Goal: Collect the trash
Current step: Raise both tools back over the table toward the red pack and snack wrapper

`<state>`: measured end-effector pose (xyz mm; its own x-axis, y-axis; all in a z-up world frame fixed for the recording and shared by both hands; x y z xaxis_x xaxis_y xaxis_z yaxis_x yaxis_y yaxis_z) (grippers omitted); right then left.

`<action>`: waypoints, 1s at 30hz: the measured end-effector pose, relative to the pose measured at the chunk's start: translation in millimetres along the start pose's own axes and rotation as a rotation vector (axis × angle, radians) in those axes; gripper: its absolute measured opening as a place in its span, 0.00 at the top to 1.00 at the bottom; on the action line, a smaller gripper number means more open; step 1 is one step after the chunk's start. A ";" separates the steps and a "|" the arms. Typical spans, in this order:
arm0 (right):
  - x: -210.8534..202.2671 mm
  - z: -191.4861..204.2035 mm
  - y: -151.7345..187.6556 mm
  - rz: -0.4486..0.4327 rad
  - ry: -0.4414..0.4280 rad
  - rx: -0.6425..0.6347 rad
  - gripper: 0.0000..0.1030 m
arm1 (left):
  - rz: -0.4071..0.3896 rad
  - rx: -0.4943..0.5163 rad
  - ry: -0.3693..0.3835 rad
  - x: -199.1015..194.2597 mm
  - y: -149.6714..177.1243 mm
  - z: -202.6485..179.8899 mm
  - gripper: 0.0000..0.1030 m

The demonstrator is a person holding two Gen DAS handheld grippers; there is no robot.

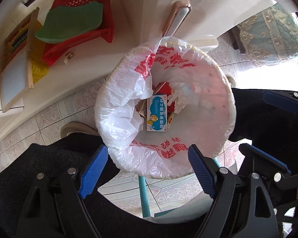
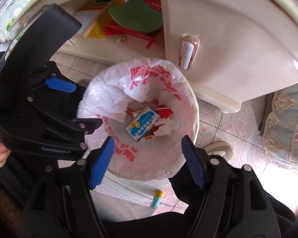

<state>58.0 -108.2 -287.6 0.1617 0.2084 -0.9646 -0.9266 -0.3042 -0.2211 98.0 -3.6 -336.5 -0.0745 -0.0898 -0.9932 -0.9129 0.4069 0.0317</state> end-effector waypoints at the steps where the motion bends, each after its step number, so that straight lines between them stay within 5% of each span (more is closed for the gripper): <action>1: -15.0 1.2 -1.8 -0.022 -0.003 -0.009 0.29 | -0.019 0.001 0.005 -16.3 2.9 1.1 0.22; 5: -80.1 2.1 -16.5 -0.110 0.016 -0.058 0.17 | -0.109 0.001 -0.013 -97.0 0.0 9.5 0.21; 12: -200.6 -11.6 -65.6 -0.259 0.104 -0.150 0.16 | -0.247 0.005 -0.122 -254.0 -46.5 9.8 0.11; 17: -272.7 -30.0 -104.5 -0.351 0.151 -0.172 0.15 | -0.310 -0.012 -0.107 -339.5 -81.1 -0.5 0.09; 23: -329.0 -57.0 -141.4 -0.419 0.157 -0.198 0.14 | -0.349 -0.018 -0.129 -403.5 -118.4 -17.7 0.09; 30: -363.0 -84.6 -174.7 -0.460 0.167 -0.207 0.14 | -0.315 -0.006 -0.108 -429.2 -158.3 -38.2 0.09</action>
<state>190.0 -209.3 89.0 0.6028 0.2178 -0.7676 -0.6639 -0.3968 -0.6339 259.1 -64.2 89.0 0.2543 -0.1134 -0.9604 -0.8867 0.3692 -0.2784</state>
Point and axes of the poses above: each gripper's, at about its wrist camera, not at the fingertips, and x roughly the way its jaws point, z to its left, y to its underside, the point moved 1 cm from there along x, roughly the way its jaws point, and after that the axes turned 4 degrees about -z, right-handed, at the moved point
